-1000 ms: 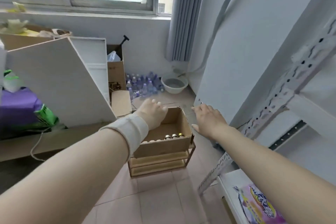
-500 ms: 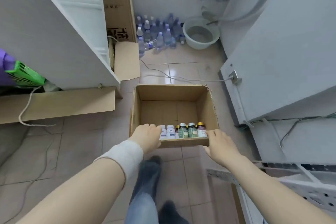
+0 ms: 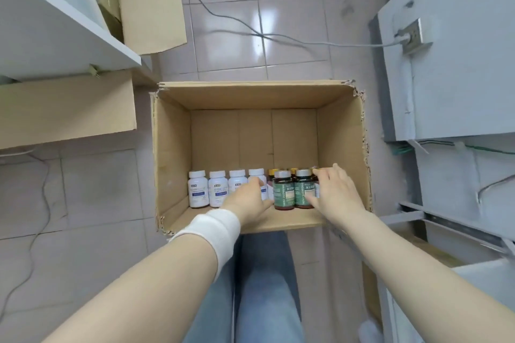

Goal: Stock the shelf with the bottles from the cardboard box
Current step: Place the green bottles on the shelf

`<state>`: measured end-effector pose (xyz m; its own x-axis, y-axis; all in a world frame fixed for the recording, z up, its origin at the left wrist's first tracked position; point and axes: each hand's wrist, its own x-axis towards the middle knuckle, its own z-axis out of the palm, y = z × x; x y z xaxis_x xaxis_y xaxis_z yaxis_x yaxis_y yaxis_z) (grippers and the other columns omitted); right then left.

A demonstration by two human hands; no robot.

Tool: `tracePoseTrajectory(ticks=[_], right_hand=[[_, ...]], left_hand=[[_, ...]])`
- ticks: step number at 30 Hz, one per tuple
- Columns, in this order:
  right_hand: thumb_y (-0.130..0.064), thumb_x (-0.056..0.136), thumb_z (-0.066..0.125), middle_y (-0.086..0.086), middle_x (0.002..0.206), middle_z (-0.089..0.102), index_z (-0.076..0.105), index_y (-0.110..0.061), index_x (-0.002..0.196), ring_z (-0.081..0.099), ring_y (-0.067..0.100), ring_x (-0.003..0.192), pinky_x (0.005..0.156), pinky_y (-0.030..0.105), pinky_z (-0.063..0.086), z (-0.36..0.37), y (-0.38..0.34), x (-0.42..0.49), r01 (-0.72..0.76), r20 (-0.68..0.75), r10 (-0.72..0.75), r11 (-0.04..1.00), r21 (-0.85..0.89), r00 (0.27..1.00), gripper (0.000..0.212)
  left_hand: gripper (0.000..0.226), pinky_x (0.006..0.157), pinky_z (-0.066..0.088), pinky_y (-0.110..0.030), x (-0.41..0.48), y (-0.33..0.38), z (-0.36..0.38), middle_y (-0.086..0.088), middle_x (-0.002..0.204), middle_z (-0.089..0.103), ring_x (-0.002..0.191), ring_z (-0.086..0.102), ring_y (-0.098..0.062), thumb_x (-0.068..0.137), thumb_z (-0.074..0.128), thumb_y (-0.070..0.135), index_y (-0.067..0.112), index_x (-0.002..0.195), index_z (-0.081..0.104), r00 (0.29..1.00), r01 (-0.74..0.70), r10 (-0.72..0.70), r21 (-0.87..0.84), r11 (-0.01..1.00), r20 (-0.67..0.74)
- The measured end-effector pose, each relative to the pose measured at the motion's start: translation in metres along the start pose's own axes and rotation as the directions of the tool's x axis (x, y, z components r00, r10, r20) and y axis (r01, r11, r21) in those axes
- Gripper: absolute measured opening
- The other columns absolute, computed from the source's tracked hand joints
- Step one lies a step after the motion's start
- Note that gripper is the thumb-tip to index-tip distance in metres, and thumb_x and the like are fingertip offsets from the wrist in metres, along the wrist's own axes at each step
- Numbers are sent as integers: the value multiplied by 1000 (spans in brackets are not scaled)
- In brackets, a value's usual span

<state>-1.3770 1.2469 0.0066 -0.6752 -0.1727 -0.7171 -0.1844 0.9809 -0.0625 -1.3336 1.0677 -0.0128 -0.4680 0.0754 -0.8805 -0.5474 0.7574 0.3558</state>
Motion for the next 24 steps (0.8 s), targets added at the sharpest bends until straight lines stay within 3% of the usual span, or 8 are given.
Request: tracePoseTrajectory(ticks=[4, 8, 12, 17, 21, 24], right_hand=[[-49, 85, 56, 9, 150, 29, 22, -13, 145, 8, 29, 144, 117, 39, 9, 17, 16, 40, 107, 57, -103, 992, -72, 993, 78], [-54, 81, 57, 11, 146, 34, 24, -14, 144, 15, 30, 142, 116, 40, 10, 26, 26, 62, 177, 125, -164, 979, -103, 979, 82], [-51, 72, 70, 8, 138, 46, 41, -17, 133, 25, 28, 137, 110, 36, 20, 26, 31, 76, 149, 182, -166, 984, 100, 969, 75], [-39, 65, 79, 9, 131, 51, 46, -19, 127, 30, 27, 131, 105, 36, 26, 26, 30, 74, 99, 145, -141, 959, 267, 979, 73], [-31, 62, 83, 2, 122, 55, 48, -23, 122, 33, 20, 124, 99, 31, 32, 21, 31, 58, 97, 67, -136, 908, 408, 988, 70], [-25, 65, 82, -3, 123, 53, 46, -24, 121, 44, 16, 114, 91, 27, 37, 7, 30, 37, 63, 24, -89, 844, 532, 996, 67]], left_hand=[[57, 94, 42, -34, 45, 11, 21, -5, 128, 55, 115, 53, -24, 89, 54, 43, 15, 135, 34, 999, 47, -52, -236, 971, -13], [59, 78, 39, -25, 70, 17, 30, 3, 107, 53, 102, 54, -16, 83, 61, 49, 15, 128, 43, 993, 71, -102, -383, 921, -61], [53, 80, 40, -24, 79, 13, 34, 4, 99, 50, 94, 50, -13, 81, 67, 42, 12, 120, 47, 993, 90, -117, -458, 885, -30], [53, 85, 38, -24, 71, 5, 27, 1, 102, 50, 100, 51, -15, 84, 65, 37, 15, 126, 42, 993, 97, -115, -551, 829, 3], [43, 67, 39, -18, 53, -4, 13, 7, 99, 52, 90, 52, -9, 84, 65, 36, 18, 119, 47, 986, 27, -112, -549, 836, -122], [39, 76, 41, -22, 31, -7, -3, 9, 105, 51, 99, 51, -11, 84, 64, 38, 22, 116, 49, 975, -41, -95, -584, 811, -200]])
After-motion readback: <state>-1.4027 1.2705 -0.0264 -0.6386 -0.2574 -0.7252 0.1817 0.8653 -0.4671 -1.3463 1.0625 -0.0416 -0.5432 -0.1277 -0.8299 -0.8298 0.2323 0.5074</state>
